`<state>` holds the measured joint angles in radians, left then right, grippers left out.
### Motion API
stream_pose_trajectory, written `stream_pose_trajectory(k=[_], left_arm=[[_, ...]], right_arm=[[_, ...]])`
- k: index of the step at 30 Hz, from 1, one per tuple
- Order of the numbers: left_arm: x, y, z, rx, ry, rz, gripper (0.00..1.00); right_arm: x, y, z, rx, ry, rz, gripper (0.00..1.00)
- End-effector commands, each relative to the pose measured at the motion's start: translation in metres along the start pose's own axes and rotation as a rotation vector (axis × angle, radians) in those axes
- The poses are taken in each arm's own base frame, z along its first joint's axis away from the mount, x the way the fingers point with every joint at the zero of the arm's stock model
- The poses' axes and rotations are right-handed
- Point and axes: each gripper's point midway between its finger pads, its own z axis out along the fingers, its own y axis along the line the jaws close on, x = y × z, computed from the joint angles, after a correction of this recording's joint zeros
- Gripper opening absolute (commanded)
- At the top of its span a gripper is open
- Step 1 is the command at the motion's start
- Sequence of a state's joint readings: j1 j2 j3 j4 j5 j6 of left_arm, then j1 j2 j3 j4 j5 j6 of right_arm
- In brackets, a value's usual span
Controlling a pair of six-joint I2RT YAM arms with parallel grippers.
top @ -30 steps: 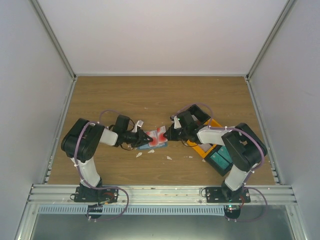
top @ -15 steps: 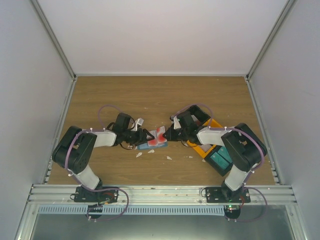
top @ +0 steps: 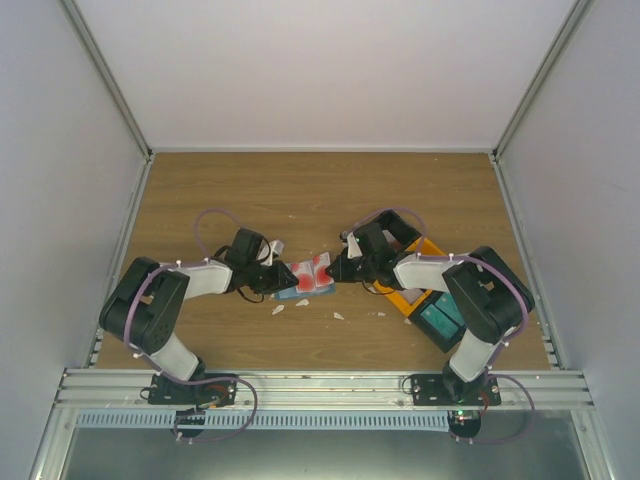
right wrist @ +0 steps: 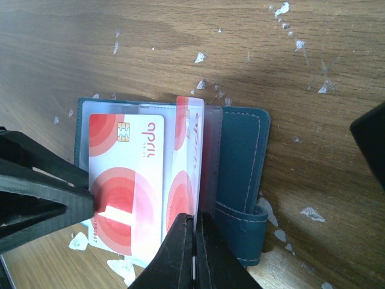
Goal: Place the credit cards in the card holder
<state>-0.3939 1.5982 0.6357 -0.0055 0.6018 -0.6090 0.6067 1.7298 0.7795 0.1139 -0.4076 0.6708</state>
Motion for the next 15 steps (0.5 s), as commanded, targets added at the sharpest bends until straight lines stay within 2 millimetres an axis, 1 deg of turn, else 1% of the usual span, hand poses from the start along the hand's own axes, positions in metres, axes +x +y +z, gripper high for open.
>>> stream_pose_trajectory(k=[1,4,6,9,12,15], left_arm=[[0.000,0.012,0.008,-0.085,0.012,0.015,0.15],[-0.003,0.013,0.011,-0.100,0.014,0.025,0.07],[-0.004,0.013,0.013,-0.104,0.020,0.030,0.06],[-0.004,0.011,0.016,-0.102,0.029,0.039,0.04],[-0.004,0.009,0.018,-0.100,0.033,0.044,0.04],[-0.004,0.005,0.020,-0.094,0.039,0.045,0.03]], right_arm=[[0.020,-0.026,0.000,0.102,0.041,0.025,0.00],[0.012,-0.019,-0.006,0.093,0.022,0.006,0.01],[0.005,-0.010,-0.012,0.077,-0.004,-0.015,0.00],[-0.010,-0.004,-0.022,0.097,-0.052,-0.036,0.00],[-0.015,-0.012,-0.031,0.172,-0.071,-0.040,0.00],[-0.016,-0.019,-0.036,0.223,-0.075,-0.043,0.01]])
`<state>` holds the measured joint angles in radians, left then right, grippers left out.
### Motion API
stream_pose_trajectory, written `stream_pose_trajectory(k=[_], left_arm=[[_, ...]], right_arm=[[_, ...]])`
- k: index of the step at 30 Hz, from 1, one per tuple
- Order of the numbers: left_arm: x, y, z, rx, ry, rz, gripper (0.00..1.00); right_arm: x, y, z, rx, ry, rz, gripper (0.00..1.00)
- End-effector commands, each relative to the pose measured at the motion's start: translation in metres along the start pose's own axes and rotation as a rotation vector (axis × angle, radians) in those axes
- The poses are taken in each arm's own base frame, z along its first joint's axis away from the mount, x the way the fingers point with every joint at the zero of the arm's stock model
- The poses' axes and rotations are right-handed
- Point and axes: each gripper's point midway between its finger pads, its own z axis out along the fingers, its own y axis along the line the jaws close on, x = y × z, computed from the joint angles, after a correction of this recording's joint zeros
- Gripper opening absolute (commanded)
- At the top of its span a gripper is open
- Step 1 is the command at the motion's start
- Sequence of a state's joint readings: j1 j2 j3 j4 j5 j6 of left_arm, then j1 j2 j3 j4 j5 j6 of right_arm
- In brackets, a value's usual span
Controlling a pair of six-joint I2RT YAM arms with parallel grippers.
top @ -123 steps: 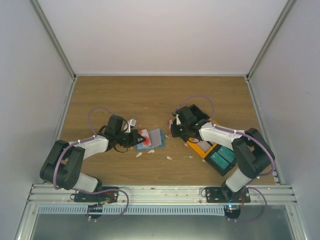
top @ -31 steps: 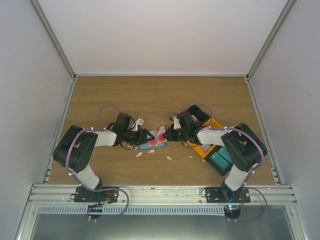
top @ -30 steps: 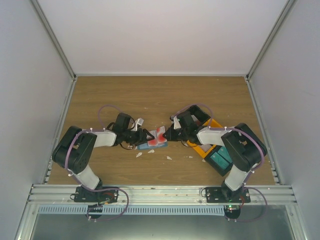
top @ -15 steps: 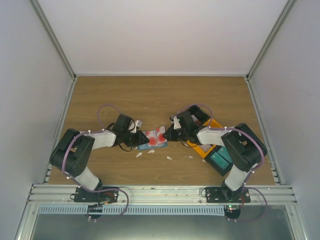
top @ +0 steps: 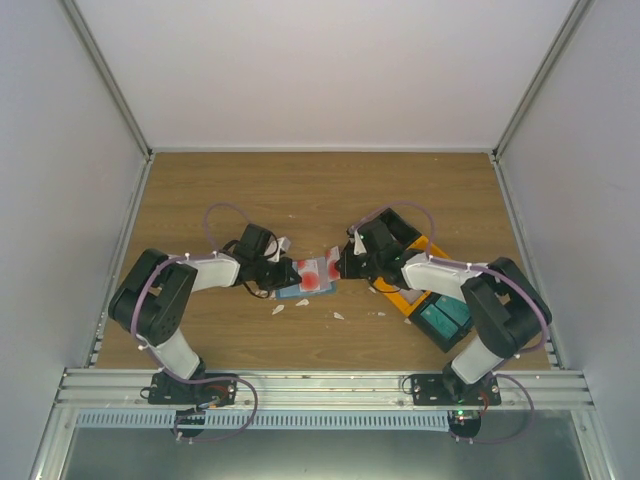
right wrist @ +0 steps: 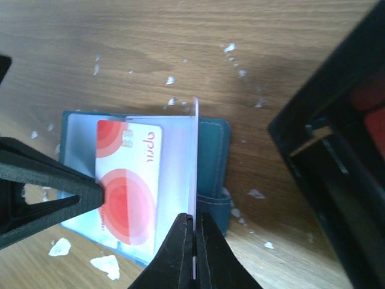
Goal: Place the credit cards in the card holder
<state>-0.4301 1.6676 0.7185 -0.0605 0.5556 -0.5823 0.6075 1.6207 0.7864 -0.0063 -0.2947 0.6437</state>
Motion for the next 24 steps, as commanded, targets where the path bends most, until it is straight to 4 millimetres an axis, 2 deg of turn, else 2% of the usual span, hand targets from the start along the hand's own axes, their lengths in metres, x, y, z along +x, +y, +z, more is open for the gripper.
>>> stream_pose_trajectory(k=[1,8,18,24], left_arm=[[0.001,0.004,0.007,-0.040,0.012,0.016,0.03],[0.002,0.000,0.012,-0.024,0.002,-0.020,0.00],[0.006,-0.020,0.023,0.092,0.039,-0.048,0.00],[0.006,-0.032,0.028,0.131,0.062,-0.018,0.02]], right_arm=[[-0.003,-0.020,-0.010,0.141,-0.018,-0.021,0.00],[0.001,-0.031,-0.012,0.224,-0.020,-0.032,0.01],[0.015,-0.021,0.001,0.187,0.025,-0.034,0.00],[0.020,-0.024,0.005,0.189,0.035,-0.025,0.01]])
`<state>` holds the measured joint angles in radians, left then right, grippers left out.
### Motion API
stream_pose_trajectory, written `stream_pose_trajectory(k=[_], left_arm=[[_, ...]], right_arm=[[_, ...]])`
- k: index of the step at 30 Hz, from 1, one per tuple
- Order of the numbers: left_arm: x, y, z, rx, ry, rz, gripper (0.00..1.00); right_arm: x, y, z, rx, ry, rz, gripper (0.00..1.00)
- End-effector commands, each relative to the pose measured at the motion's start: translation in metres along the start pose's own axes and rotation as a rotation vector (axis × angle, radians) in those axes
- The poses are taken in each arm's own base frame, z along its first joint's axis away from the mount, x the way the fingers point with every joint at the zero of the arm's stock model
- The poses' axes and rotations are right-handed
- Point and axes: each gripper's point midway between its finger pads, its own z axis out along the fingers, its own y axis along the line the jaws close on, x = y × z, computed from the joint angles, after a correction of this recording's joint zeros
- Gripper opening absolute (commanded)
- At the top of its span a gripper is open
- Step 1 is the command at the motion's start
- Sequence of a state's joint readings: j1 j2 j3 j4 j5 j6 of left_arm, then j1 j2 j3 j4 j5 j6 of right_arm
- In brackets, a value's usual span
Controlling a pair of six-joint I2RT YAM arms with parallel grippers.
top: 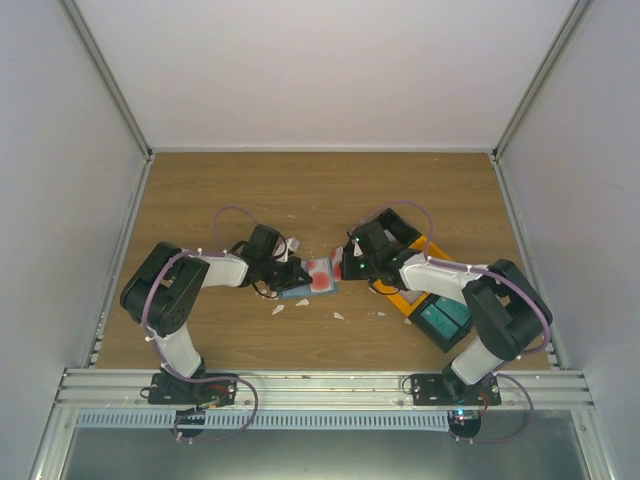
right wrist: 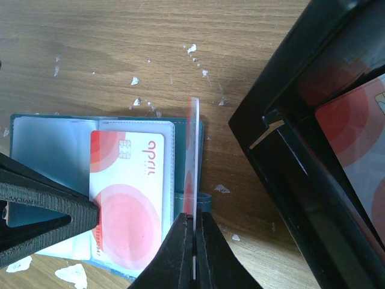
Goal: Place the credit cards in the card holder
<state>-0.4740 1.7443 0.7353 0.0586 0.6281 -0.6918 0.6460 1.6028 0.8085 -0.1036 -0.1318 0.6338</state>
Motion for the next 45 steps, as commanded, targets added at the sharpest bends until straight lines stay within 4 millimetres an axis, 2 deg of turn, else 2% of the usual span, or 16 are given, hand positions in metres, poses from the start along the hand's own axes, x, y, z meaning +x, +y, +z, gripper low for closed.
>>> stream_pose_trajectory(k=[1,4,7,11,14,18,21,27,32,37,45], left_arm=[[0.004,-0.011,0.009,0.037,0.030,0.032,0.02],[0.003,-0.013,0.005,0.029,0.027,0.051,0.05],[0.000,-0.012,-0.004,-0.012,-0.007,0.073,0.12],[0.002,-0.011,-0.018,-0.063,-0.029,0.100,0.27],[0.008,-0.018,-0.025,-0.042,-0.014,0.124,0.45],[0.012,-0.021,-0.035,-0.035,-0.025,0.133,0.52],[0.007,-0.016,-0.046,-0.076,-0.068,0.130,0.50],[0.002,0.015,-0.054,-0.193,-0.118,0.103,0.30],[0.007,0.028,-0.047,-0.211,-0.089,0.088,0.20],[0.012,0.032,-0.043,-0.193,-0.066,0.070,0.17],[0.015,0.048,-0.044,-0.250,-0.069,0.050,0.14]], right_arm=[[0.019,-0.009,0.010,0.041,0.052,-0.005,0.01],[0.011,-0.009,0.004,0.057,0.021,-0.008,0.00],[-0.004,-0.005,-0.010,0.062,-0.039,-0.021,0.01],[-0.025,0.011,-0.033,0.020,-0.119,-0.051,0.00],[-0.033,0.025,-0.045,-0.043,-0.153,-0.073,0.01],[-0.035,0.042,-0.050,-0.144,-0.166,-0.084,0.00],[-0.029,0.053,-0.049,-0.228,-0.151,-0.073,0.00],[-0.014,0.076,-0.035,-0.405,-0.080,-0.019,0.01],[-0.002,0.070,-0.015,-0.398,-0.013,0.045,0.01],[0.011,0.058,0.003,-0.359,0.040,0.101,0.01],[0.019,0.062,0.013,-0.404,0.076,0.114,0.01]])
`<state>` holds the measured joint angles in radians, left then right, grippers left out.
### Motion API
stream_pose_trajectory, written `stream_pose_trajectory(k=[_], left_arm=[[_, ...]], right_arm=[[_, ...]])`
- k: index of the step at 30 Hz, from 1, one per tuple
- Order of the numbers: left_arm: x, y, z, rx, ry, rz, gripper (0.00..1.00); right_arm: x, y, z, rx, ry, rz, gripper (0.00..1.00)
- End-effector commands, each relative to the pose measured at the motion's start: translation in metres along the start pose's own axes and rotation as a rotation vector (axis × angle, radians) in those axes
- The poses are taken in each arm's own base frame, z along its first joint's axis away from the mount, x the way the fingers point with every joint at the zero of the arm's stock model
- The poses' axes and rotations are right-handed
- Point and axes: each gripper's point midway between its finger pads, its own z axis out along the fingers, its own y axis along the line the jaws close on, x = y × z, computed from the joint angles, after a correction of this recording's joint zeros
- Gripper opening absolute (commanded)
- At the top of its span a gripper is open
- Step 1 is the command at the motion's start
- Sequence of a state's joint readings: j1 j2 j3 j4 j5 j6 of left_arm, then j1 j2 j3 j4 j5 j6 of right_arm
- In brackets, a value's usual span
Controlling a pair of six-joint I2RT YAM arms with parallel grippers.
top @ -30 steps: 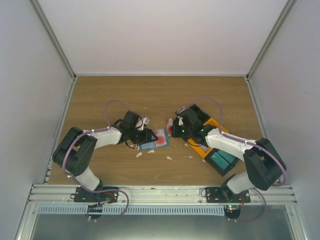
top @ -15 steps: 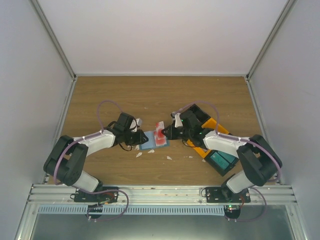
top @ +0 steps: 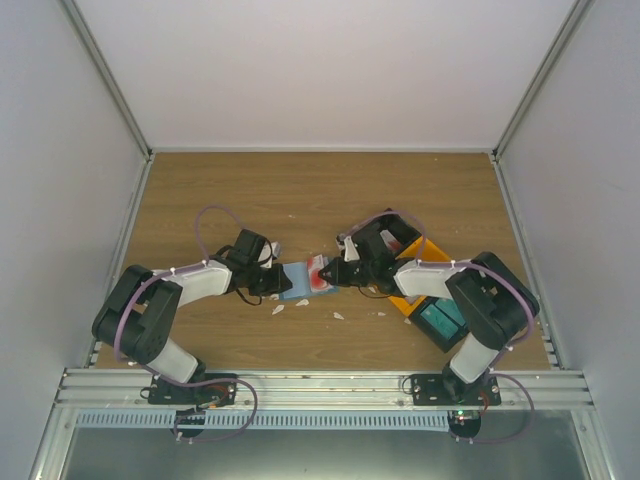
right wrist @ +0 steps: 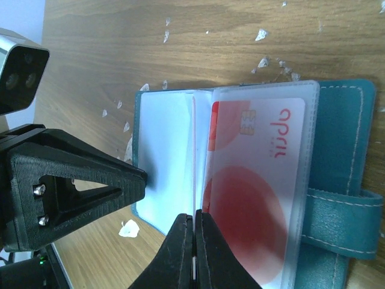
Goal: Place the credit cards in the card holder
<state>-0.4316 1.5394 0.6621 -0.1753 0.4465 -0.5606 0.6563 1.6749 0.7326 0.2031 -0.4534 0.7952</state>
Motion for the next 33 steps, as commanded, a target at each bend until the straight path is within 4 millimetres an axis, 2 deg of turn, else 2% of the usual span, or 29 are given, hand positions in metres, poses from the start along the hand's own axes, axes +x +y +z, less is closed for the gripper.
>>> stream_pose_trajectory(k=[1,8,16,33], left_arm=[[0.004,0.016,0.004,-0.048,-0.003,0.003,0.14],[0.007,0.017,0.001,-0.053,-0.001,0.016,0.14],[0.008,0.018,0.001,-0.050,0.003,0.019,0.14],[0.011,0.018,0.003,-0.042,0.008,0.014,0.14]], right_arm=[[0.002,0.006,0.005,-0.053,0.007,0.006,0.01],[0.003,0.005,0.015,-0.067,0.030,0.015,0.00],[0.003,-0.007,0.022,-0.042,0.044,0.020,0.00],[0.020,-0.009,0.033,-0.108,0.103,0.087,0.00]])
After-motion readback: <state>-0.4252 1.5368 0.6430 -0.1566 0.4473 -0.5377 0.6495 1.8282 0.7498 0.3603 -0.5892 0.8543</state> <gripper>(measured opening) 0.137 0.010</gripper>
